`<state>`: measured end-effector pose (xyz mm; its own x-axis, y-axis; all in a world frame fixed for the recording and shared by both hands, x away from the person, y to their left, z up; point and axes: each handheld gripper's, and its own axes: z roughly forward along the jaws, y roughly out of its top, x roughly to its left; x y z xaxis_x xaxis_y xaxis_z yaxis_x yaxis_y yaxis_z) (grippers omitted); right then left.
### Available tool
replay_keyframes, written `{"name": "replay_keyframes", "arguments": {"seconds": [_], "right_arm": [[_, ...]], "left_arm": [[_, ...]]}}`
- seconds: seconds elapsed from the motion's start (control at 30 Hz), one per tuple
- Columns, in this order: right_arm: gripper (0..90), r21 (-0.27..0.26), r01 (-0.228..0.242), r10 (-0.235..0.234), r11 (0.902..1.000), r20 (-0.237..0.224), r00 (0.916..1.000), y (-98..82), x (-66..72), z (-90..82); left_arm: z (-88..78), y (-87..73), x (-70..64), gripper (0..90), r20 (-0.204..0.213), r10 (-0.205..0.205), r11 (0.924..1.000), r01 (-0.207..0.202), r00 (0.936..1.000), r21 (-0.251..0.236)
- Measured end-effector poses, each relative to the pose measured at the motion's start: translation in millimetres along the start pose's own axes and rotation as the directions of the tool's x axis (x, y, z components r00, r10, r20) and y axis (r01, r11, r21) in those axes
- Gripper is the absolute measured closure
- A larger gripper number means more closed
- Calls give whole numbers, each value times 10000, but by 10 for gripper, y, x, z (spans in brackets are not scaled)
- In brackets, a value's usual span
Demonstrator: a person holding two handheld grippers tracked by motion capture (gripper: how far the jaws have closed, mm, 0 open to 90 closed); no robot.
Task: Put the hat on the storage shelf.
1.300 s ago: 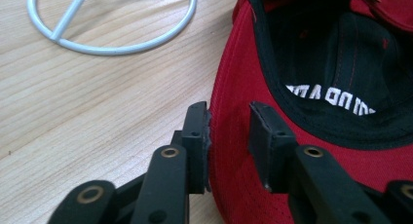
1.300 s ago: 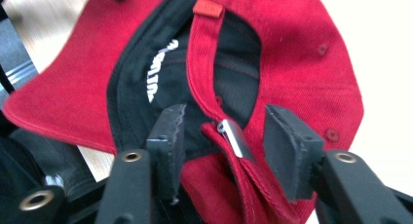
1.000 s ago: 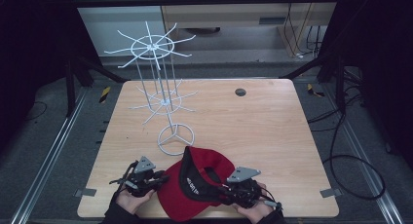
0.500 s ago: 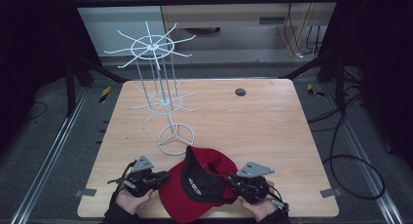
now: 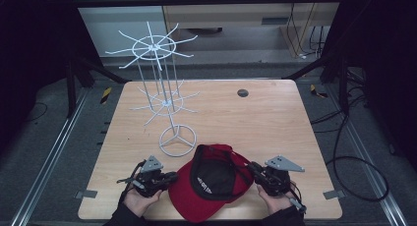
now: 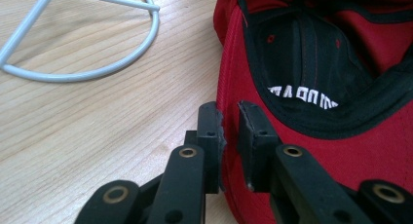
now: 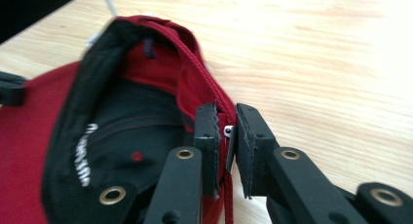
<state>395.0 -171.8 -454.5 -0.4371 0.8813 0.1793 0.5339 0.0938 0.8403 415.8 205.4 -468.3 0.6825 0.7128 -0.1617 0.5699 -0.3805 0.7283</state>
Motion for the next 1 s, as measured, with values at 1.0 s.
{"name": "replay_keyframes", "arguments": {"seconds": [1.0], "right_arm": [[500, -84, 870, -839, 9962, 1865, 9789, 203, -557, 199]], "left_arm": [[395, 211, -410, 694, -8, 1168, 9916, -1166, 9932, -563]]}}
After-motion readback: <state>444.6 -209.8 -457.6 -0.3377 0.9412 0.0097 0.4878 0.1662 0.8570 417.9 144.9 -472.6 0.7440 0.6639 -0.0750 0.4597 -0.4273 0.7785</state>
